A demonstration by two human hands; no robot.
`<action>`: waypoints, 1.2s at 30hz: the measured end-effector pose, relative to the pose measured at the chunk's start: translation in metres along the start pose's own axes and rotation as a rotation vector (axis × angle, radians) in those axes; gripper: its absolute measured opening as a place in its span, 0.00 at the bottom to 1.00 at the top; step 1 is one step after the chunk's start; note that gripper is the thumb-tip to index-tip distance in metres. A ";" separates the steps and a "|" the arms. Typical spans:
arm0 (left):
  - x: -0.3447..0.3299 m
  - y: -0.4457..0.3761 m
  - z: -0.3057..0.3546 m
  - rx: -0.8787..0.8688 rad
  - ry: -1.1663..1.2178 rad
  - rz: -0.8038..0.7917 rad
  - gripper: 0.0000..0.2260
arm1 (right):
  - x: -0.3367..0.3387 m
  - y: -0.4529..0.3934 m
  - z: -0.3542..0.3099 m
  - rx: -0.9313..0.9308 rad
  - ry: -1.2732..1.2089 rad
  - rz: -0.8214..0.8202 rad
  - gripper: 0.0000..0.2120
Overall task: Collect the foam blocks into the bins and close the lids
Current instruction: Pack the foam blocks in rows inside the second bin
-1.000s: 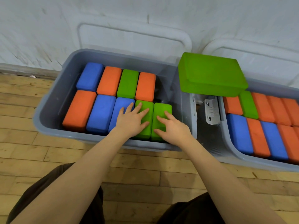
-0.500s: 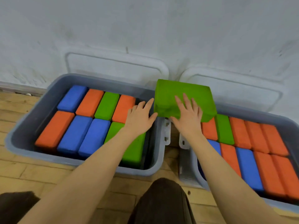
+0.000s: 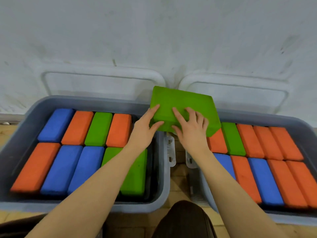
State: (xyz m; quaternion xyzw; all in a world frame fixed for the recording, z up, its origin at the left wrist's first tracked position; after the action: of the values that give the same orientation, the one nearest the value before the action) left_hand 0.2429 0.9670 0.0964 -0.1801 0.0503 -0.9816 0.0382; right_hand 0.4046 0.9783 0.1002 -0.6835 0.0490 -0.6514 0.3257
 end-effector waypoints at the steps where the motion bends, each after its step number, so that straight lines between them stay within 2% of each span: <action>1: 0.008 0.001 0.007 -0.056 -0.047 0.047 0.25 | 0.005 -0.002 -0.005 -0.008 -0.029 0.022 0.24; 4: 0.037 0.010 0.027 -0.153 -0.259 0.175 0.24 | 0.023 -0.012 -0.028 -0.010 -0.126 0.107 0.25; 7: 0.069 0.024 0.049 -0.240 -0.374 0.259 0.22 | 0.044 -0.019 -0.054 -0.019 -0.210 0.190 0.25; 12: 0.116 0.050 0.067 -0.298 -0.425 0.367 0.22 | 0.068 -0.023 -0.099 -0.008 -0.399 0.247 0.25; 16: 0.131 0.063 0.063 -0.348 -0.568 0.357 0.20 | 0.063 -0.017 -0.122 -0.007 -0.596 0.183 0.26; 21: 0.117 0.068 0.052 -0.521 -0.766 0.317 0.18 | 0.044 0.004 -0.128 -0.181 -0.917 0.095 0.30; 24: 0.106 0.068 0.036 -0.514 -0.835 0.304 0.18 | 0.035 0.010 -0.130 -0.177 -1.014 0.035 0.33; 26: 0.102 0.063 0.024 -0.480 -0.793 0.293 0.19 | 0.027 0.012 -0.127 -0.177 -1.053 -0.021 0.36; 31: 0.085 0.041 -0.005 -0.336 -0.577 0.234 0.24 | 0.006 0.015 -0.109 -0.126 -0.964 -0.125 0.39; 33: 0.076 0.030 -0.022 -0.299 -0.557 0.170 0.24 | -0.006 0.017 -0.101 -0.093 -0.840 -0.156 0.33; 36: 0.061 0.022 -0.055 -0.299 -0.616 0.089 0.21 | -0.028 0.015 -0.094 -0.049 -0.481 -0.109 0.23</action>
State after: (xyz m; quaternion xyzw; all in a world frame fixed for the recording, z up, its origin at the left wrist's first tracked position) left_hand 0.1672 0.9445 0.0642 -0.4691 0.1876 -0.8604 0.0675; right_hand 0.3192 0.9440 0.0626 -0.8282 -0.0509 -0.4853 0.2757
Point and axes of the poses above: each hand's wrist, its own y-axis away from the middle knuckle, its own x-axis out of the back of the hand, z = x × y, the point moved 4 cm from there along -y, towards the middle knuckle, and after that the axes turned 6 degrees about x, right-handed, at the moved point
